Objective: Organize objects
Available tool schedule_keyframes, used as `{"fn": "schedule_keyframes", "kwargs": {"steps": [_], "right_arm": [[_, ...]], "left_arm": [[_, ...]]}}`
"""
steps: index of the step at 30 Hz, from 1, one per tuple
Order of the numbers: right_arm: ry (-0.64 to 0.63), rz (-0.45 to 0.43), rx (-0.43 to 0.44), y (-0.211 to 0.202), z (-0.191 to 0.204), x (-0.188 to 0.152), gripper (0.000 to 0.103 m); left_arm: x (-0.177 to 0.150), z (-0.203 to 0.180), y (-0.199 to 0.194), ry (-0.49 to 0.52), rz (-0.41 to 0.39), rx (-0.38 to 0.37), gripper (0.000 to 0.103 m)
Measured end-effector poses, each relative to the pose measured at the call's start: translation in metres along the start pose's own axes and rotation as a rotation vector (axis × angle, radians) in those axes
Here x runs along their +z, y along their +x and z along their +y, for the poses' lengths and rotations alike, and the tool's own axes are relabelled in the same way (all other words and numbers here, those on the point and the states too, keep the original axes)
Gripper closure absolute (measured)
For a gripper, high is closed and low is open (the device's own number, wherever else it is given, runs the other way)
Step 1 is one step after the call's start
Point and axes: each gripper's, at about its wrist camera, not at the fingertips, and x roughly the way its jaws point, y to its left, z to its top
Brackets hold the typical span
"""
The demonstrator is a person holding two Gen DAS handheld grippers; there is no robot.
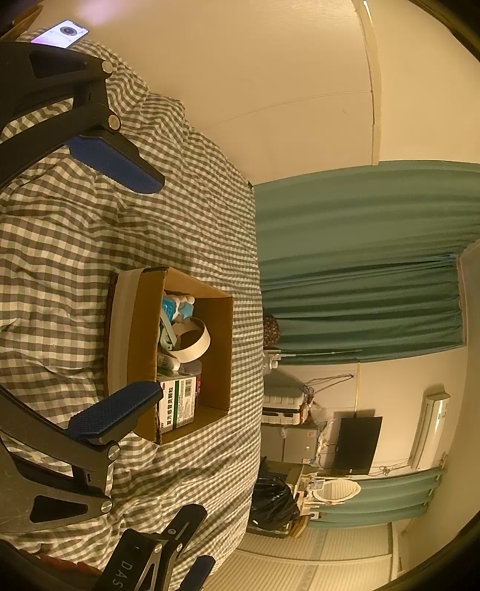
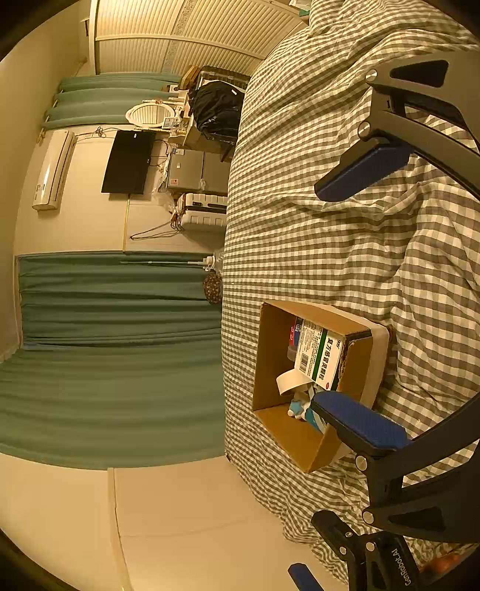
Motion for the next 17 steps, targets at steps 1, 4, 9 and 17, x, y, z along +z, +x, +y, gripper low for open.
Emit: {"fn": "schedule_keyframes", "kwargs": {"steps": [1,4,9,17], "right_arm": [[0.000,0.000,0.000,0.0000,-0.0003,0.0001,0.000],[0.001,0.001,-0.001,0.0002,0.0000,0.0000,0.000],[0.000,0.001,-0.001,0.0003,0.0000,0.0001,0.000],[0.000,0.001,-0.002,0.0005,0.0004,-0.0004,0.000]], "left_arm": [[-0.0003,-0.0002,0.0002,0.000,0.000,0.001,0.000],[-0.0012,0.0000,0.0010,-0.001,0.001,0.000,0.000],[-0.0028,0.0004,0.0021,0.002,0.003,0.001,0.000],[-0.0057,0.0016,0.0023,-0.001,0.009,0.007,0.000]]}}
